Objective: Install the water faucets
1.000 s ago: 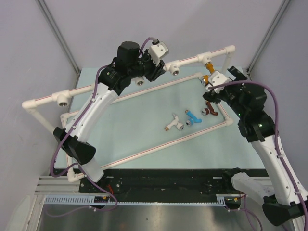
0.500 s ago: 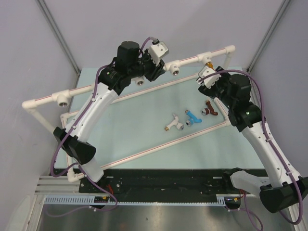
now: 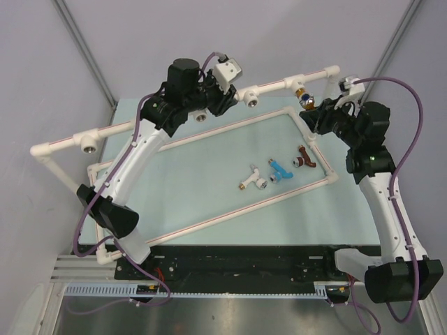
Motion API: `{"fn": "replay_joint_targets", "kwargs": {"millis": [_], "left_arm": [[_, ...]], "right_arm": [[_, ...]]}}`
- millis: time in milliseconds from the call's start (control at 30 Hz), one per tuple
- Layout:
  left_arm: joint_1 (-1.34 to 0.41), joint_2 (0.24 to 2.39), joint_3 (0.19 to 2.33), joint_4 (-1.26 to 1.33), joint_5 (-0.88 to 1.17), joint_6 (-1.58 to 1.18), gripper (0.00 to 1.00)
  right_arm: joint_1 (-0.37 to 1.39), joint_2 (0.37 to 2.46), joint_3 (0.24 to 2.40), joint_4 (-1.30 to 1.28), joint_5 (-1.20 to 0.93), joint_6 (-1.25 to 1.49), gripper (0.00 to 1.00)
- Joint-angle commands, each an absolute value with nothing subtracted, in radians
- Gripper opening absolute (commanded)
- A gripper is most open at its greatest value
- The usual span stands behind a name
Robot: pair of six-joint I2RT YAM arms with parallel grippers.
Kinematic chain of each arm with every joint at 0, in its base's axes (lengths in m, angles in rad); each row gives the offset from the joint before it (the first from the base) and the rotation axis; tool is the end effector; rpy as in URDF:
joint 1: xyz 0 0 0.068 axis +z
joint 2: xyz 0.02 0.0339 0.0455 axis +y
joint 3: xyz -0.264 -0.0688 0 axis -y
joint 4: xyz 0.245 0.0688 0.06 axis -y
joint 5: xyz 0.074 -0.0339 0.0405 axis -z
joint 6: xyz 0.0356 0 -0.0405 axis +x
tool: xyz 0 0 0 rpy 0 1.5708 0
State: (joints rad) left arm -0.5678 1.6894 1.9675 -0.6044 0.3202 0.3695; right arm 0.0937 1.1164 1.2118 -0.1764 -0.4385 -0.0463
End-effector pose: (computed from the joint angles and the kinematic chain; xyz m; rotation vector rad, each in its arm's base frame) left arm 0.3080 -0.2097 0.4660 1.0495 1.5882 -0.4381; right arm 0.2457 0.0383 0.4252 -0.4468 1.5978 0.3976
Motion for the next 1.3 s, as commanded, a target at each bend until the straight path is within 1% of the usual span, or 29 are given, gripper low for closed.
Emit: {"fn": "replay_joint_targets", "kwargs": {"millis": [0,67,100,133,200,300,367,400,433,467,500,533,567,600,667,733,833,867,900,967,1000,1100,1133,1200,1233,1267], "left_arm": [[-0.607,1.724,1.93,-0.805,0.396,0.241,0.0],[-0.609,1.724,1.93,-0.805,0.399,0.241,0.0],[-0.609,1.723,1.93,-0.805,0.397,0.241,0.0],[-0.609,1.723,1.93,-0.805,0.397,0.241,0.0],[-0.609,1.723,1.93,-0.805,0.399,0.241,0.0],[-0.609,1.721,1.93,-0.807,0.396,0.241,0.0],[-0.609,1.723,1.93,-0.804,0.391,0.242,0.0],[-0.609,1.72,1.93,-0.804,0.388,0.242,0.0],[-0.609,1.721,1.93,-0.804,0.385,0.242,0.0],[-0.607,1.721,1.93,-0.805,0.377,0.245,0.0],[-0.607,1.721,1.93,-0.804,0.376,0.244,0.0],[-0.607,1.721,1.93,-0.807,0.373,0.245,0.0],[-0.607,1.724,1.93,-0.807,0.367,0.245,0.0],[-0.606,1.724,1.931,-0.807,0.367,0.245,0.0],[-0.604,1.727,1.936,-0.81,0.367,0.245,0.0],[-0.603,1.727,1.94,-0.811,0.365,0.245,0.0],[-0.6,1.729,1.937,-0.813,0.364,0.247,0.0],[-0.598,1.73,1.937,-0.811,0.362,0.245,0.0],[-0.595,1.732,1.937,-0.813,0.362,0.245,0.0],[-0.594,1.735,1.937,-0.813,0.364,0.247,0.0],[-0.594,1.736,1.937,-0.813,0.364,0.244,0.0],[-0.592,1.743,1.939,-0.813,0.37,0.242,0.0],[-0.592,1.744,1.94,-0.813,0.37,0.242,0.0],[-0.591,1.749,1.942,-0.813,0.374,0.241,0.0],[-0.591,1.75,1.944,-0.813,0.374,0.241,0.0],[-0.591,1.75,1.945,-0.813,0.374,0.241,0.0]], "right_arm": [[0.051,1.114,1.201,0.148,-0.379,0.96,0.0],[0.035,1.105,1.129,0.216,-0.362,1.114,0.0],[0.019,1.091,1.102,0.286,-0.332,1.287,0.0],[0.014,1.083,1.042,0.313,-0.309,1.363,0.0],[0.012,1.062,0.996,0.348,-0.231,1.553,0.0],[0.017,1.031,0.921,0.319,-0.157,1.702,0.0],[0.017,1.009,0.894,0.238,-0.103,1.713,0.0],[0.015,0.996,0.894,0.203,-0.083,1.707,0.02],[0.008,0.971,0.893,0.175,-0.063,1.666,0.08],[0.006,0.957,0.89,0.152,-0.042,1.632,0.24],[0.008,0.945,0.891,0.149,-0.04,1.603,0.32],[-0.021,0.925,0.891,0.15,-0.044,1.536,0.41],[-0.037,0.916,0.89,0.159,-0.055,1.505,0.56],[-0.043,0.908,0.891,0.158,-0.058,1.479,0.62],[-0.055,0.878,0.891,0.138,-0.064,1.38,0.7],[-0.061,0.855,0.891,0.094,-0.058,1.323,0.71],[-0.072,0.818,0.89,0.009,-0.035,1.175,0.77],[-0.074,0.804,0.891,0.012,-0.044,1.117,0.81],[-0.075,0.799,0.891,0.024,-0.054,0.991,0.83],[-0.075,0.787,0.893,0.084,-0.087,0.837,0.87],[-0.075,0.776,0.897,0.104,-0.103,0.663,0.88],[-0.072,0.775,0.946,0.114,-0.196,0.36,0.92],[-0.066,0.775,0.962,0.095,-0.222,0.166,0.92],[-0.054,0.778,1.012,0.005,-0.317,-0.068,0.92],[-0.022,0.782,1.031,-0.058,-0.331,-0.279,0.93],[-0.005,0.781,1.051,-0.143,-0.319,-0.373,0.93]]}}
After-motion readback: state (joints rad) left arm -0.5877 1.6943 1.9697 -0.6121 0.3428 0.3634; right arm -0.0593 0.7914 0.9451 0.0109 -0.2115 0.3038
